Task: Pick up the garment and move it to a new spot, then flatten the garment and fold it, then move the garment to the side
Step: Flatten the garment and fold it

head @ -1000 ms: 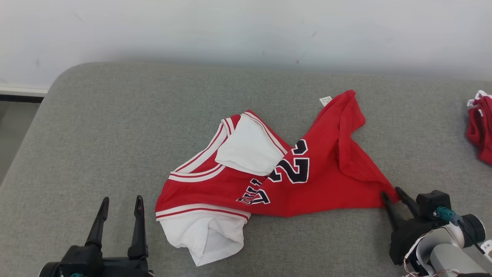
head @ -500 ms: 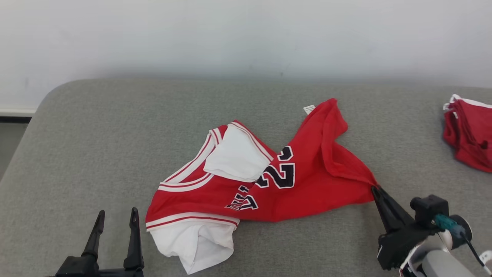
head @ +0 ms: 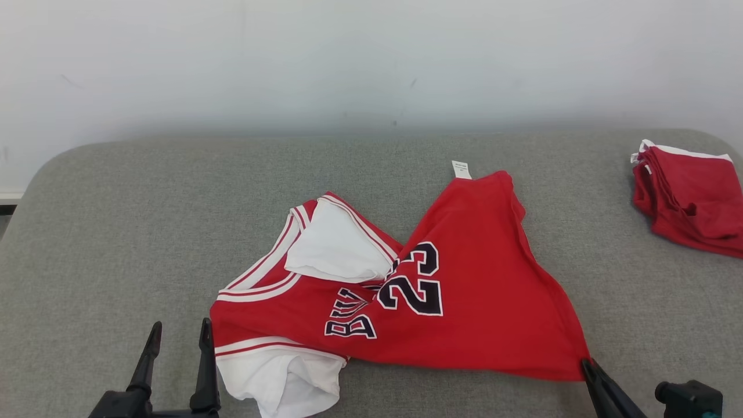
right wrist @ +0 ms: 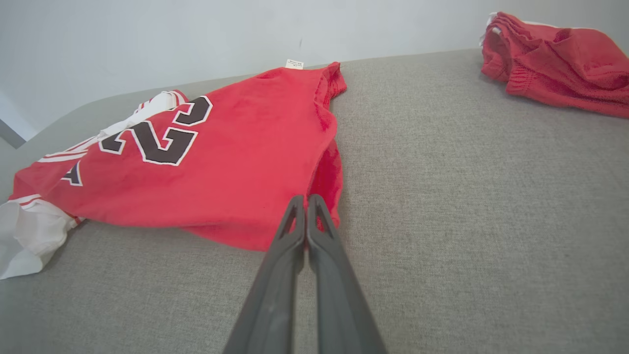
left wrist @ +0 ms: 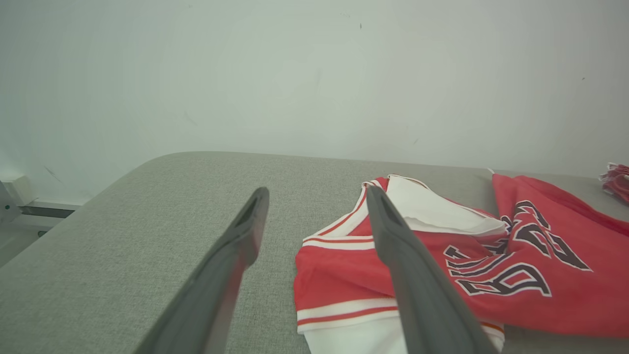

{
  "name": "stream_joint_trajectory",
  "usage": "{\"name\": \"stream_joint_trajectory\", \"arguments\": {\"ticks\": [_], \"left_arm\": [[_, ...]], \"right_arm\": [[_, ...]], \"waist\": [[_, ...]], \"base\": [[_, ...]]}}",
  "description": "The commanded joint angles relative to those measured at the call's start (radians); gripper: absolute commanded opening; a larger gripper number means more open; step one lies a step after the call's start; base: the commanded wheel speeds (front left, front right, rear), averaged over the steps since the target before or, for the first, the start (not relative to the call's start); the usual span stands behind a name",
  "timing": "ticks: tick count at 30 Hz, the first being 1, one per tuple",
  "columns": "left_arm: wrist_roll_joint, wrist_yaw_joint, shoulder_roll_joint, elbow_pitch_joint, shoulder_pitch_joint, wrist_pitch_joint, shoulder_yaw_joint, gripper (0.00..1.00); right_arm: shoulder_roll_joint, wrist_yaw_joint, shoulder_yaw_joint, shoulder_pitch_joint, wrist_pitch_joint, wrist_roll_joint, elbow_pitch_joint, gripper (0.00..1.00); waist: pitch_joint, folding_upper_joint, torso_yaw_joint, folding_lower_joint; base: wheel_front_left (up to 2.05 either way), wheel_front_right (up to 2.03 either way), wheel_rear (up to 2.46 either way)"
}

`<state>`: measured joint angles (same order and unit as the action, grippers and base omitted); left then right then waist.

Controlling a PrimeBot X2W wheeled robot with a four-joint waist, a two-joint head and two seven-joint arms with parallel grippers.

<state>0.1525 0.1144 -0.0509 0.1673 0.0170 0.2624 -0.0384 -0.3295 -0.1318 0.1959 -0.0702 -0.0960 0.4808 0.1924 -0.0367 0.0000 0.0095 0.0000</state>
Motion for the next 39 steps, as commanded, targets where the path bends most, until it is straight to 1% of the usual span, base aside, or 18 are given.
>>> {"name": "stream_joint_trajectory", "arguments": {"ticks": [1, 5, 9, 15, 16, 22, 23, 24, 27, 31, 35, 39], "left_arm": [[-0.003, -0.001, 0.001, -0.003, -0.011, 0.003, -0.003, 1.0], [-0.005, 0.002, 0.001, 0.005, -0.009, 0.003, 0.001, 1.0], [-0.005, 0.004, 0.001, 0.011, 0.004, 0.003, 0.013, 1.0], [-0.007, 0.007, 0.001, 0.016, 0.011, 0.003, 0.017, 1.0], [-0.007, 0.007, 0.001, 0.016, 0.011, 0.003, 0.017, 1.0], [-0.008, 0.007, 0.001, 0.021, 0.013, 0.003, 0.017, 1.0], [-0.008, 0.007, 0.001, 0.022, 0.013, 0.003, 0.019, 1.0], [-0.009, 0.007, 0.001, 0.024, 0.013, 0.003, 0.019, 1.0], [-0.01, 0.008, 0.001, 0.026, 0.01, 0.003, 0.017, 1.0], [-0.011, 0.008, 0.001, 0.029, 0.0, 0.003, 0.007, 1.0], [-0.013, 0.005, 0.001, 0.023, -0.013, 0.003, -0.002, 1.0], [-0.018, 0.003, 0.001, 0.013, -0.029, 0.003, -0.013, 1.0]], "right_arm": [[0.01, 0.003, -0.022, -0.03, 0.023, -0.011, -0.03, 0.0], [0.036, 0.003, -0.054, -0.058, 0.061, -0.035, -0.074, 0.0], [0.035, 0.003, -0.066, -0.032, 0.072, -0.052, -0.048, 0.0], [0.019, 0.003, -0.058, 0.045, 0.047, -0.06, 0.087, 0.0], [0.019, 0.003, -0.058, 0.045, 0.047, -0.06, 0.087, 0.0], [0.011, 0.003, -0.019, 0.141, 0.01, -0.055, 0.272, 0.0], [0.011, 0.003, -0.012, 0.156, 0.0, -0.052, 0.297, 0.36], [0.011, 0.003, -0.004, 0.167, -0.013, -0.05, 0.32, 1.0], [0.015, 0.003, 0.014, 0.19, -0.055, -0.037, 0.365, 1.0], [0.013, 0.003, 0.025, 0.201, -0.115, -0.023, 0.382, 1.0], [0.017, 0.003, 0.009, 0.185, -0.154, -0.019, 0.35, 1.0], [0.037, 0.003, -0.031, 0.16, -0.168, -0.036, 0.288, 1.0]], "waist": [[-0.002, 0.0, -0.002, 0.0], [-0.002, 0.0, 0.001, 0.0], [-0.003, 0.0, 0.015, 0.0], [-0.005, 0.0, 0.039, 0.0], [-0.005, 0.0, 0.039, 0.0], [-0.007, 0.0, 0.056, 0.0], [-0.006, 0.0, 0.059, 0.0], [-0.005, 0.0, 0.06, 0.0], [-0.001, 0.0, 0.06, 0.0], [0.012, 0.0, 0.05, 0.0], [0.025, 0.0, 0.034, 0.0], [0.036, 0.0, 0.013, 0.0]], "base": [[0.0, 0.0, 0.0], [0.0, 0.0, 0.0], [0.0, 0.0, 0.0], [0.0, 0.0, 0.0], [0.0, 0.0, 0.0], [0.0, 0.0, 0.0], [0.0, 0.0, 0.0], [0.0, 0.0, 0.0], [0.0, 0.0, 0.0], [0.0, 0.0, 0.0], [0.0, 0.0, 0.0], [0.0, 0.0, 0.0]]}}
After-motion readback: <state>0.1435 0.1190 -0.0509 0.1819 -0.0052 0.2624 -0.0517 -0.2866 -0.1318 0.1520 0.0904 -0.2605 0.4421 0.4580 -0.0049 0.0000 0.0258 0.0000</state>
